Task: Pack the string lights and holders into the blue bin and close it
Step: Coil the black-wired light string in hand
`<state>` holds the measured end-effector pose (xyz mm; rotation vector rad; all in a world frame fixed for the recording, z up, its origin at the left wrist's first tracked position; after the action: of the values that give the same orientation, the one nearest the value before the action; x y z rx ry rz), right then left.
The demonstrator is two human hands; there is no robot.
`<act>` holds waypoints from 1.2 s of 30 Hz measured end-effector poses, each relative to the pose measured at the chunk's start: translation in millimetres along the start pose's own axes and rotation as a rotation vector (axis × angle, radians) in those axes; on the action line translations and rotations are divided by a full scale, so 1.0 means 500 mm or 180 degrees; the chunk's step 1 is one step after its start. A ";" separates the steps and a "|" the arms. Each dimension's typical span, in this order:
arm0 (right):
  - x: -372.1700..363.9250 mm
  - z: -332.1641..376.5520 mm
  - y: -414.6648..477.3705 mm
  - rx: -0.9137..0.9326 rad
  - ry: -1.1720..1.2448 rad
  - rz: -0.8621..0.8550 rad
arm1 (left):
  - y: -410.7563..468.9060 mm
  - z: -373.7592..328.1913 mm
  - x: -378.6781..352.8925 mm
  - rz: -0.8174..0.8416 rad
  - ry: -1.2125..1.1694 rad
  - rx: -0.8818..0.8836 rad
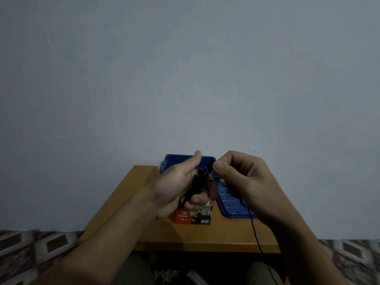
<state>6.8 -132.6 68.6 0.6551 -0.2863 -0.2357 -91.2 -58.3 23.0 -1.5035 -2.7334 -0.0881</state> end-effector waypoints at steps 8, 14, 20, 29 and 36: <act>0.000 0.006 0.000 0.0112 0.0121 0.0226 | -0.004 -0.001 0.003 -0.0049 -0.0312 -0.0077; 0.003 -0.001 0.006 0.0076 -0.0139 0.0186 | -0.002 0.002 -0.009 0.0283 -0.0216 0.0020; 0.006 -0.019 0.012 0.0137 -0.0376 0.0054 | -0.012 -0.008 -0.037 0.1023 -0.0196 0.0159; 0.004 -0.062 0.003 -0.0229 -0.0542 0.0183 | -0.022 -0.024 -0.044 0.1501 -0.1131 -0.0203; -0.012 -0.100 -0.016 -0.0589 -0.0584 0.0330 | -0.011 -0.050 -0.029 0.0989 -0.1618 -0.0569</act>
<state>16.8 -108.8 24.4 0.4347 -0.4676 -0.2203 -88.2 -75.1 47.0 -2.2566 -2.8568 0.0680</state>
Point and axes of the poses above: each hand's wrist, its own y-axis towards the middle knuckle, its own x-axis out of the back of the hand, z = x × y, the point moved 6 cm from there along y, towards the middle knuckle, and after that the axes turned 7 degrees about -z, right-handed, at the moved point
